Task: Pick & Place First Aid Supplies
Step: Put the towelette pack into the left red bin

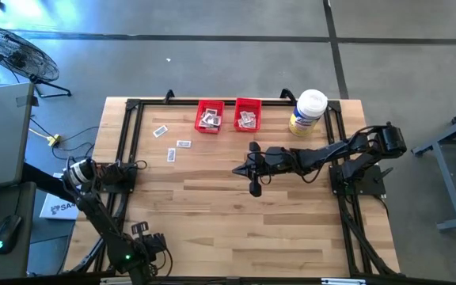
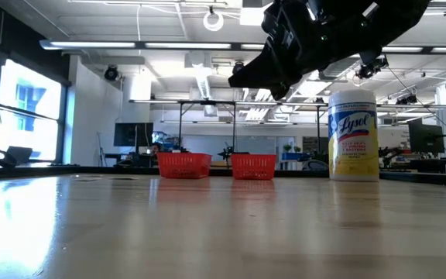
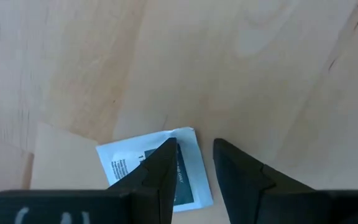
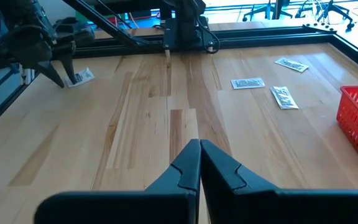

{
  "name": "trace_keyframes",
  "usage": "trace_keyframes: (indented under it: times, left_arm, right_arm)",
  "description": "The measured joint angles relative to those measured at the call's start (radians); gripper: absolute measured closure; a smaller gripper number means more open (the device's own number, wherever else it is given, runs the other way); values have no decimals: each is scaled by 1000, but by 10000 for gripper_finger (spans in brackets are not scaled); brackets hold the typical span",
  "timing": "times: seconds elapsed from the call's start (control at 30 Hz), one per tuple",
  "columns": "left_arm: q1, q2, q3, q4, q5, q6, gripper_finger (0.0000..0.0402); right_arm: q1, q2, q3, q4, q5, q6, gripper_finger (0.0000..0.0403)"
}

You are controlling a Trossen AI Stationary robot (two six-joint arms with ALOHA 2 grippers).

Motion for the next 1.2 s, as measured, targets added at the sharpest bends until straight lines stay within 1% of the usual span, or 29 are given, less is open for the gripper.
trace_keyframes:
  times: [0.1,0.17,0.27,0.4,0.63,0.73,0.87,0.9,0.97,1.0,1.07,1.13,1.2]
  left_arm:
    - [0,17,-9,2,0,-24,298]
    - [0,18,-28,16,0,-57,308]
    - [0,16,-51,33,3,-101,338]
    - [0,16,-55,36,2,-99,390]
    - [0,15,-51,13,-26,-84,399]
    - [0,-2,-33,-48,-92,-53,399]
    - [22,-47,-24,-161,-260,-23,401]
    - [30,-64,-15,-154,-303,-12,401]
    - [49,-102,-10,-173,-346,19,401]
    - [61,-115,-14,-198,-362,53,401]
    - [106,-135,-16,-186,-390,143,401]
    - [172,-172,-13,-186,-443,246,401]
    - [254,-208,-12,-181,-466,358,401]
  right_arm:
    - [0,0,0,1,0,0,400]
    - [0,0,0,1,0,0,400]
    - [0,0,0,1,0,1,400]
    - [0,0,0,1,0,1,400]
    - [0,0,0,0,0,1,400]
    - [0,0,0,0,0,1,400]
    - [0,0,0,0,-1,1,400]
    - [0,0,0,0,0,1,400]
    - [0,0,0,0,1,0,400]
    - [0,0,0,-2,1,0,400]
    - [-2,0,0,-6,2,-2,400]
    - [-3,0,0,-11,2,-13,400]
    - [-3,0,0,-19,2,-19,400]
